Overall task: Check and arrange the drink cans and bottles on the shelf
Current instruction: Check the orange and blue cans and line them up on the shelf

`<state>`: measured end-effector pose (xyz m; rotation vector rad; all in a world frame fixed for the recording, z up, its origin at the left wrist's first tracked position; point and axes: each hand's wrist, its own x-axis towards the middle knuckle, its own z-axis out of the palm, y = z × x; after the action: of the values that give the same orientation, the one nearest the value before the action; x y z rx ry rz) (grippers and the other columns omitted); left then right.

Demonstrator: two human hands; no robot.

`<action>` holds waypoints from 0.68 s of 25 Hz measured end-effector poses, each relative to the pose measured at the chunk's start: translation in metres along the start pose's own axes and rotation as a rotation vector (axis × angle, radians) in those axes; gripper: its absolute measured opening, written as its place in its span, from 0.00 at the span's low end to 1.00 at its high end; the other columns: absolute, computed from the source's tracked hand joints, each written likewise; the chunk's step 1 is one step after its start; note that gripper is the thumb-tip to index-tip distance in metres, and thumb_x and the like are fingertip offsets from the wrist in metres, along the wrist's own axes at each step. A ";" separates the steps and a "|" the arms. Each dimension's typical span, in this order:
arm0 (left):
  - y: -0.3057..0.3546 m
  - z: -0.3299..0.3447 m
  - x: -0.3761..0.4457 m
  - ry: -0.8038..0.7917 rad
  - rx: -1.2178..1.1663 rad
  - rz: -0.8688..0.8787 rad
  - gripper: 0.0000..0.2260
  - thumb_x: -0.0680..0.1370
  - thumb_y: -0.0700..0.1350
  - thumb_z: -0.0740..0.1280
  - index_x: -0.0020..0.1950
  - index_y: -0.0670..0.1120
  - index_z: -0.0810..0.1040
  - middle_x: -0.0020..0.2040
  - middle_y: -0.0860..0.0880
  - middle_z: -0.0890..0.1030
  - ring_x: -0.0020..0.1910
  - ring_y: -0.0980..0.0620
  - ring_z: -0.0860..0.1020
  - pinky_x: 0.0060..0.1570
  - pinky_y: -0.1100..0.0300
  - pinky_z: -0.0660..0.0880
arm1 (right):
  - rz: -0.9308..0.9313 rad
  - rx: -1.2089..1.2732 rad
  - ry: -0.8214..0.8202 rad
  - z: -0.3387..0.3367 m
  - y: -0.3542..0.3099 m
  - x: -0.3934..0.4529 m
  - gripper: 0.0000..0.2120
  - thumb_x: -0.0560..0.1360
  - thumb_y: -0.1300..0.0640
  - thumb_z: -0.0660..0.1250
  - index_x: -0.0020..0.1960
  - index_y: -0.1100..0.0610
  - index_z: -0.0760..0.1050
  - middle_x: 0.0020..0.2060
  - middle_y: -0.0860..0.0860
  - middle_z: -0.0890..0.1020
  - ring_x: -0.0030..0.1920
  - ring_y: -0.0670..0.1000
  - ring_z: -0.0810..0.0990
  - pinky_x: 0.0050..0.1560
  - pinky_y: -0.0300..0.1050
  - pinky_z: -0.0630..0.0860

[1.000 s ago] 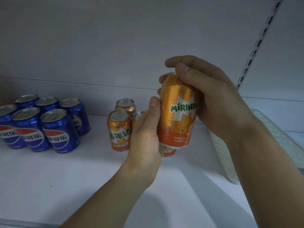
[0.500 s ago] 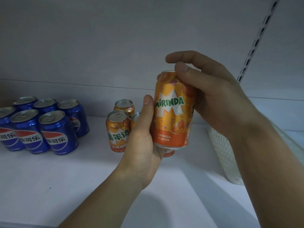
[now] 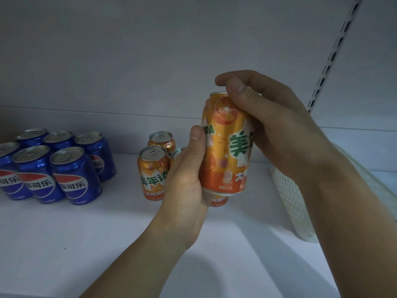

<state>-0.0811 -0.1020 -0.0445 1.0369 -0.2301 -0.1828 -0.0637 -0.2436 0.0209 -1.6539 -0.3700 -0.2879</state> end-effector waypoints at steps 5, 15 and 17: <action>0.000 0.000 0.000 -0.032 -0.035 -0.027 0.26 0.72 0.62 0.60 0.65 0.51 0.79 0.58 0.48 0.85 0.57 0.48 0.84 0.60 0.46 0.79 | -0.010 -0.013 -0.018 -0.001 0.001 0.001 0.14 0.76 0.49 0.68 0.59 0.52 0.81 0.49 0.54 0.88 0.51 0.56 0.87 0.56 0.54 0.83; -0.003 -0.006 0.003 -0.097 -0.161 -0.137 0.26 0.72 0.63 0.59 0.55 0.48 0.86 0.50 0.41 0.86 0.40 0.44 0.86 0.53 0.46 0.77 | 0.016 -0.038 -0.076 -0.007 0.000 0.001 0.16 0.75 0.47 0.67 0.57 0.55 0.81 0.48 0.49 0.88 0.49 0.51 0.88 0.51 0.43 0.81; -0.002 -0.006 0.002 -0.103 -0.161 -0.145 0.25 0.73 0.63 0.59 0.53 0.49 0.87 0.50 0.41 0.86 0.41 0.43 0.86 0.50 0.46 0.79 | 0.019 -0.063 -0.074 -0.007 -0.001 0.000 0.16 0.75 0.46 0.67 0.57 0.55 0.81 0.47 0.49 0.88 0.49 0.51 0.88 0.50 0.43 0.81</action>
<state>-0.0778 -0.0989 -0.0491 0.8849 -0.2298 -0.3803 -0.0634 -0.2503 0.0224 -1.7320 -0.4042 -0.2266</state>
